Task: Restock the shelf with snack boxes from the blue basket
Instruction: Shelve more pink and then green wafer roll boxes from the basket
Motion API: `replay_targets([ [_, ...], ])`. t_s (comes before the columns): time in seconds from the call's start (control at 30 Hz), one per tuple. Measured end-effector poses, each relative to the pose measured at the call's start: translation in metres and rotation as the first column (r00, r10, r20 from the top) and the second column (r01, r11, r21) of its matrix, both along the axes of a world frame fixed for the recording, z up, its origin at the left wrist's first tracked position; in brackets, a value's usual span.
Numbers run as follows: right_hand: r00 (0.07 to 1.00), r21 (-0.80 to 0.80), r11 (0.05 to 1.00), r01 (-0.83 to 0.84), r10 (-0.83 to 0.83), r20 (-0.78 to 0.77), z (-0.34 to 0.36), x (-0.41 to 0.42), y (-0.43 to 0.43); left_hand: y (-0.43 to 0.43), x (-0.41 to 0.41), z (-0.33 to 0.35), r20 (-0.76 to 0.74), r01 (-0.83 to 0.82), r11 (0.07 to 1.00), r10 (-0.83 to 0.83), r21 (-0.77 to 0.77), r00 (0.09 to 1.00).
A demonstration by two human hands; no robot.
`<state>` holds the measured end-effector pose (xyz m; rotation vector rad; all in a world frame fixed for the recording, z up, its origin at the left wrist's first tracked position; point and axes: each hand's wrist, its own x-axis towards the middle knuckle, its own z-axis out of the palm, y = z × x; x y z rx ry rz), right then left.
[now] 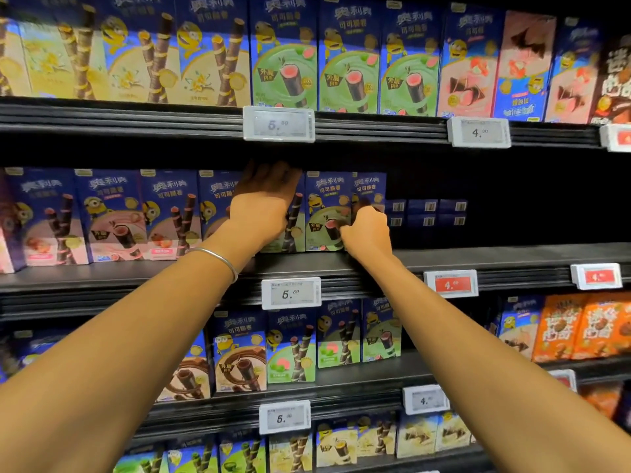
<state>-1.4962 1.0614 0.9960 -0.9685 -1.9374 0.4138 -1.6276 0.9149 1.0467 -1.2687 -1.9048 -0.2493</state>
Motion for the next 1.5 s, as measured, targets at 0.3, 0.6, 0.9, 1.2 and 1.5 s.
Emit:
replay_targets([
  [0.3, 0.993, -0.055, 0.993, -0.104, 0.101, -0.061, -0.002, 0.036, -0.018, -0.034, 0.030, -0.013, 0.220, 0.041, 0.987, -0.075, 0.153, 0.973],
  [0.6, 0.866, 0.235, 0.965, -0.116, 0.215, -0.451, -0.085, 0.122, -0.100, -0.103, 0.088, -0.168, 0.289, 0.471, 0.584, -0.778, 0.661, 0.558],
  [0.9, 0.974, -0.470, 0.883, -0.013, -0.095, -0.205, -0.364, 0.284, -0.212, -0.209, 0.218, -0.458, 0.932, 0.282, 0.925, -0.313, 0.254, 0.186],
  [1.2, 0.928, -0.859, 0.487, 0.159, 0.224, 0.299, -0.602, 0.422, -0.329, -0.323, 0.374, -0.668, 0.913, 0.245, 0.914, 0.371, -0.325, -0.172],
  [1.5, 0.746, -0.900, 0.312, 0.305, 0.509, 0.430, -0.837, 0.409, -0.351, -0.342, 0.388, -0.856, 0.826, 0.314, 0.854, 0.499, -0.416, -0.262],
])
